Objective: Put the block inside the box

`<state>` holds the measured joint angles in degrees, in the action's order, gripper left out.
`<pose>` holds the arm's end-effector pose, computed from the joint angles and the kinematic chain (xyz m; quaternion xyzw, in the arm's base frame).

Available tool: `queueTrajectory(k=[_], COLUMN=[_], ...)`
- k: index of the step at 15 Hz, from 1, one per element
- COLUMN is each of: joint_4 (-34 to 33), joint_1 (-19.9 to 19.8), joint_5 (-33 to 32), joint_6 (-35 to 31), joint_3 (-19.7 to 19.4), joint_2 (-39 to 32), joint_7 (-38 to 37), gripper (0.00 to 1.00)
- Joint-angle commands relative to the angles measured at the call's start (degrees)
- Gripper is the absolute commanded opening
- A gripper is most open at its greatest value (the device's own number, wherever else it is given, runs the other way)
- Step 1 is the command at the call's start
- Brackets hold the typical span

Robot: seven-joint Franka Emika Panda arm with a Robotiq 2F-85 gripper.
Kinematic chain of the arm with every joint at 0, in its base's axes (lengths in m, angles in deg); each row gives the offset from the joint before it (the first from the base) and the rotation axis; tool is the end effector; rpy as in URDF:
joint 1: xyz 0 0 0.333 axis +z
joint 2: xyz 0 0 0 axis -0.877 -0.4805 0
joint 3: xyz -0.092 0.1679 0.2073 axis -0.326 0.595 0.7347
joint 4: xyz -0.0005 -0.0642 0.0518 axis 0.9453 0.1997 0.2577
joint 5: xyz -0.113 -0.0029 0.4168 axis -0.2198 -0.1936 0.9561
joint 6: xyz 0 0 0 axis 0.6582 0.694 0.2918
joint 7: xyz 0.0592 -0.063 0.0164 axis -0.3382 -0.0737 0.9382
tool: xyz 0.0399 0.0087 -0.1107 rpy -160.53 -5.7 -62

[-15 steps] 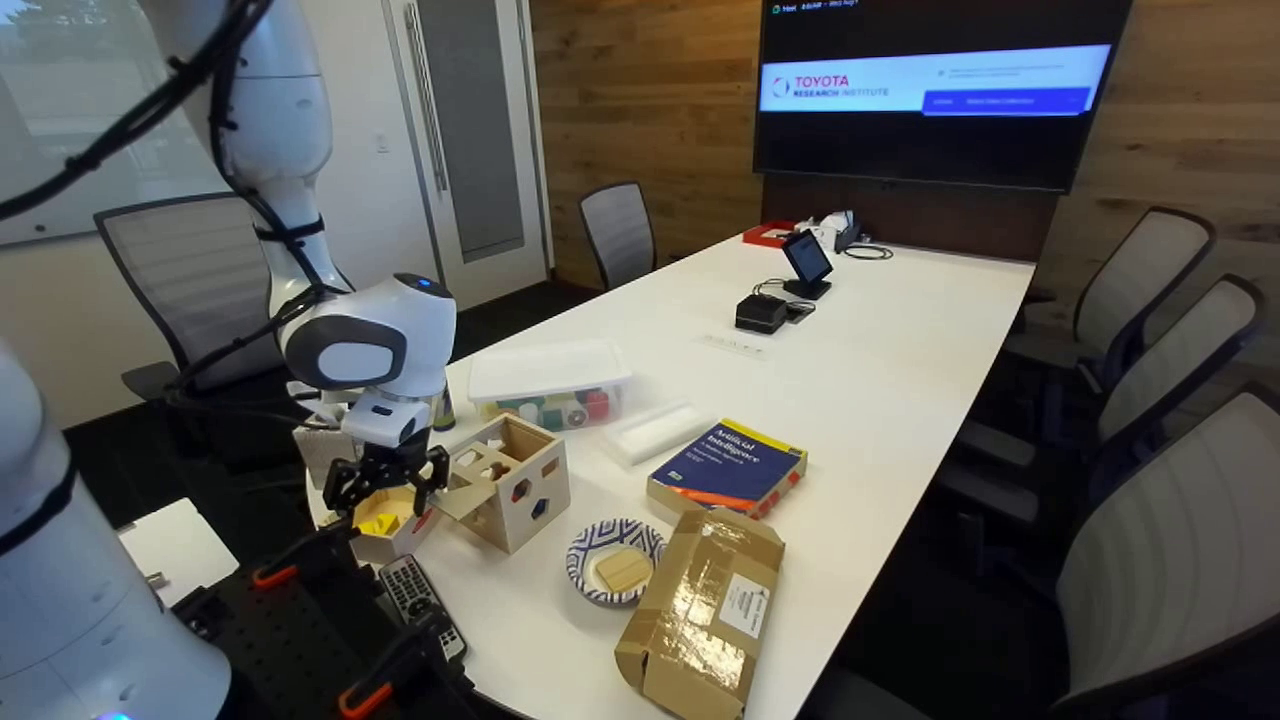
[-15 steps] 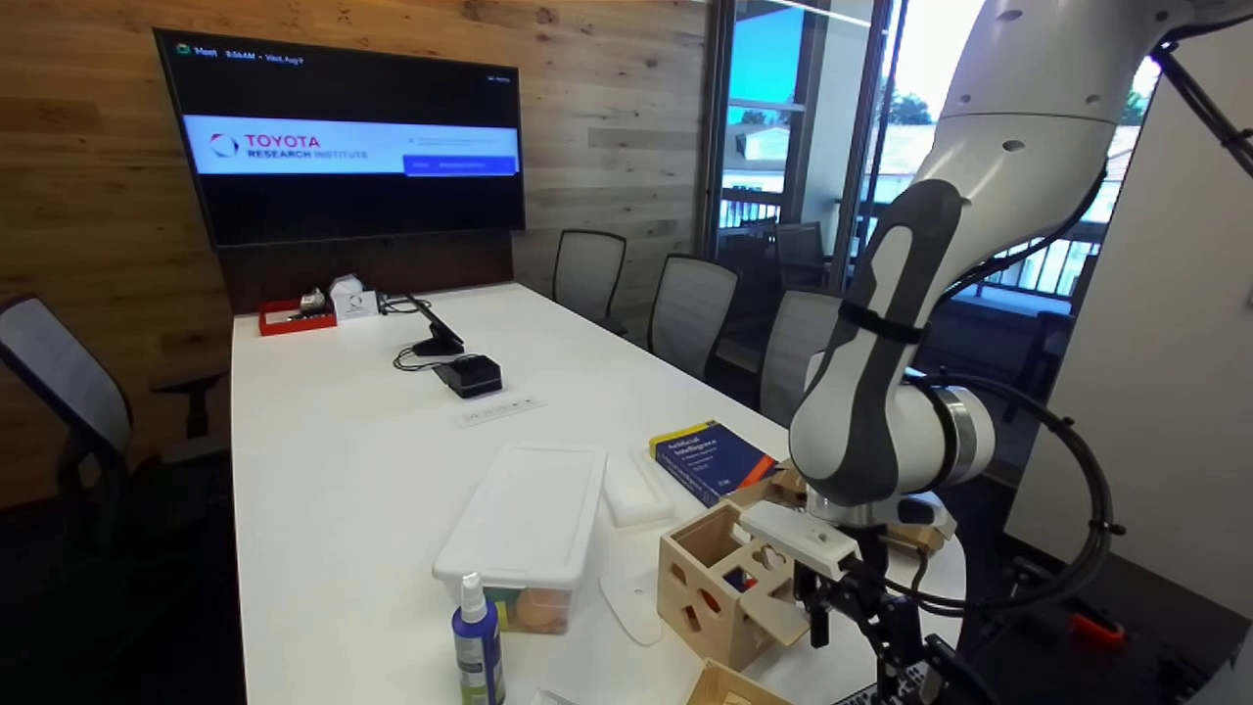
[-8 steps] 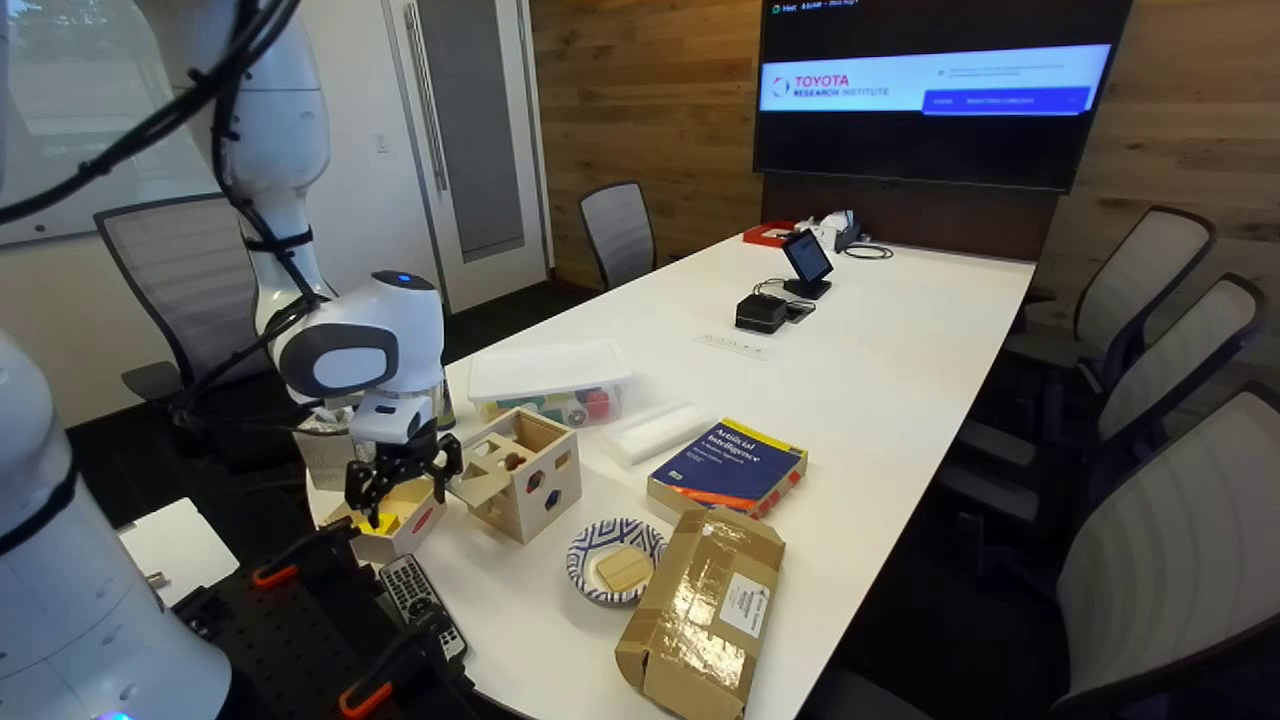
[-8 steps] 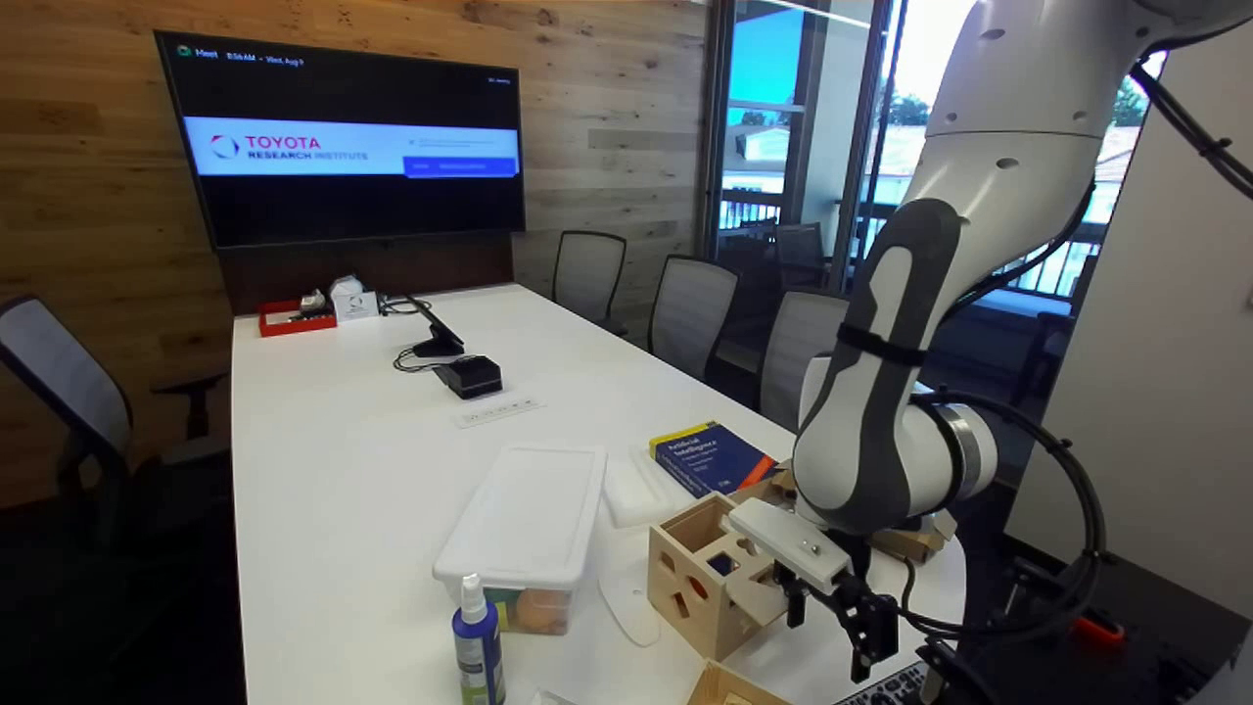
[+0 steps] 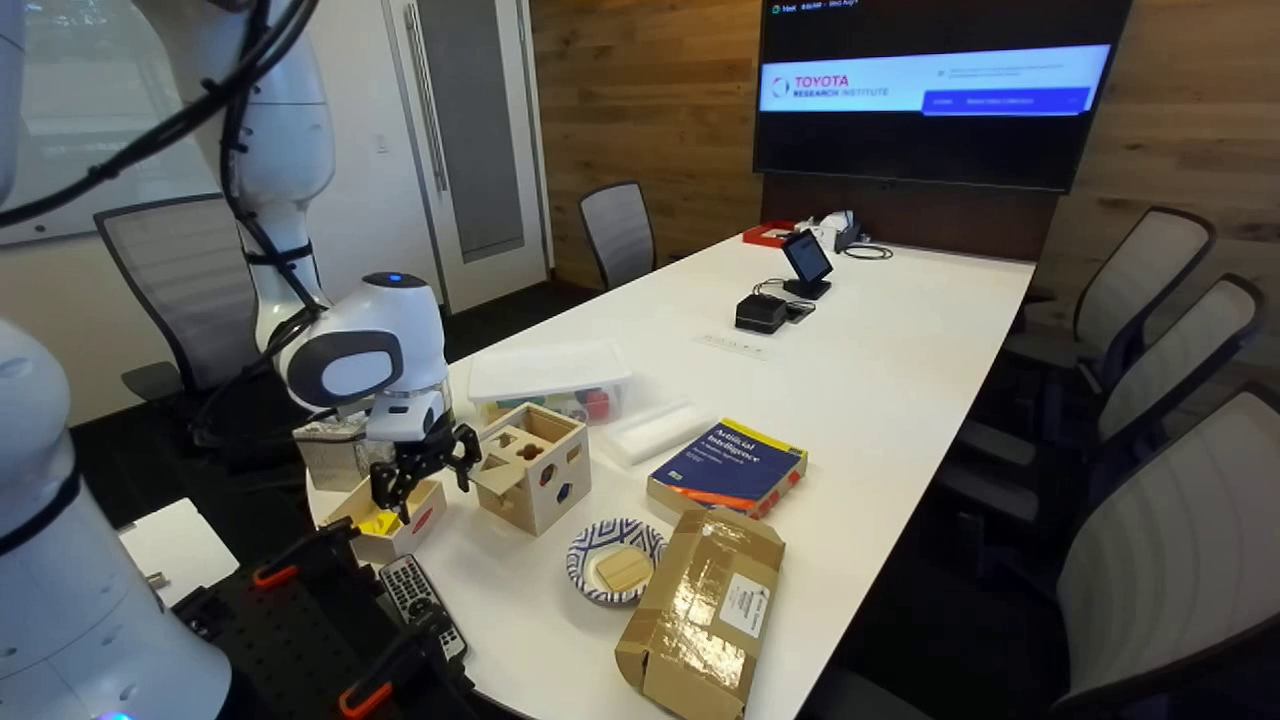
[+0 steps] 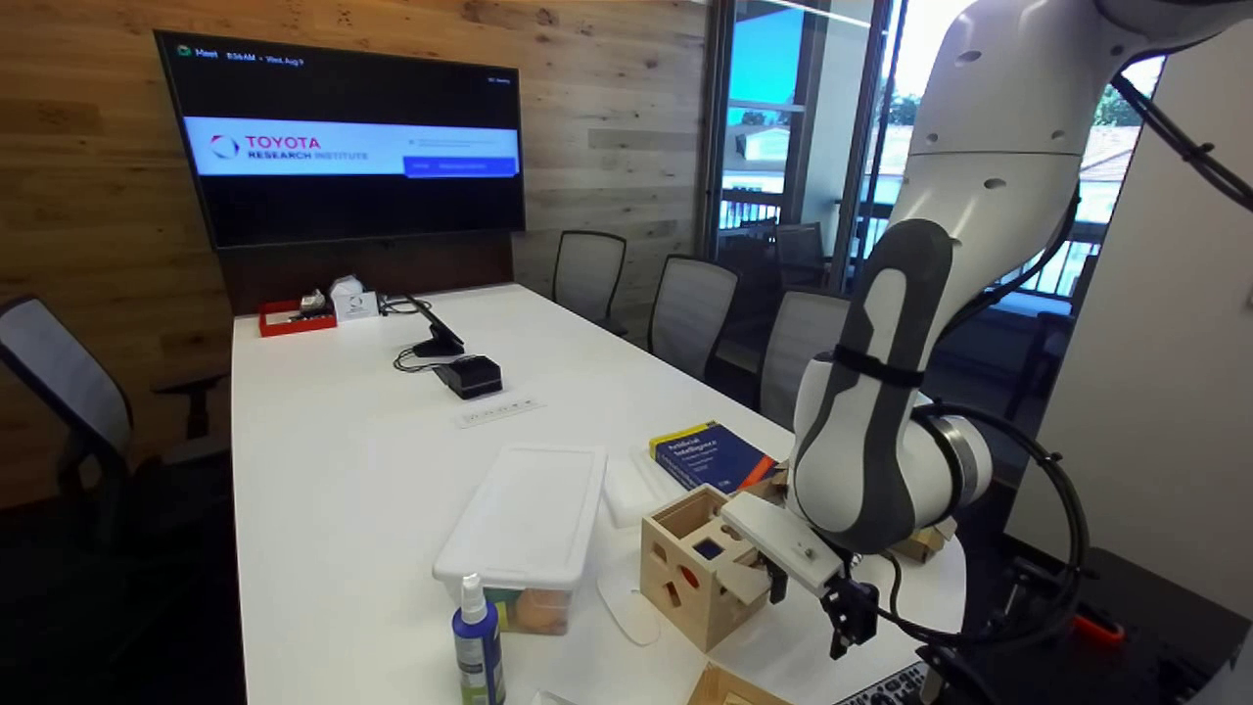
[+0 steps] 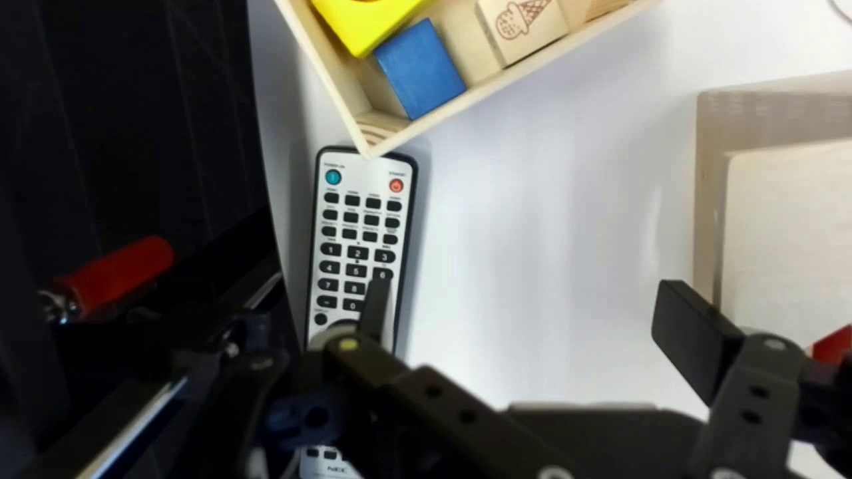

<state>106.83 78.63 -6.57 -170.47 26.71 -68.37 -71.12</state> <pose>0.3331 0.0989 0.0059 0.6922 -0.7214 -0.0180 0.0022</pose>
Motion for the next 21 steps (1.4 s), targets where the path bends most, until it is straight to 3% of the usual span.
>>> queueTrajectory(k=[1,12,17,21], joint_4=[-1.01,-6.74,-1.97,4.61], joint_1=[4.52,7.79,4.50,9.90], joint_5=[-1.46,-3.40,-3.23,-4.97], joint_6=[-2.25,-1.24,5.11,4.98], joint_3=[-3.97,-8.36,-5.12,-8.56], joint_2=[-0.27,-3.27,2.82,9.26], joint_7=[-1.24,-0.27,0.28,-2.24], gripper=[1.00,1.00,1.00,1.00])
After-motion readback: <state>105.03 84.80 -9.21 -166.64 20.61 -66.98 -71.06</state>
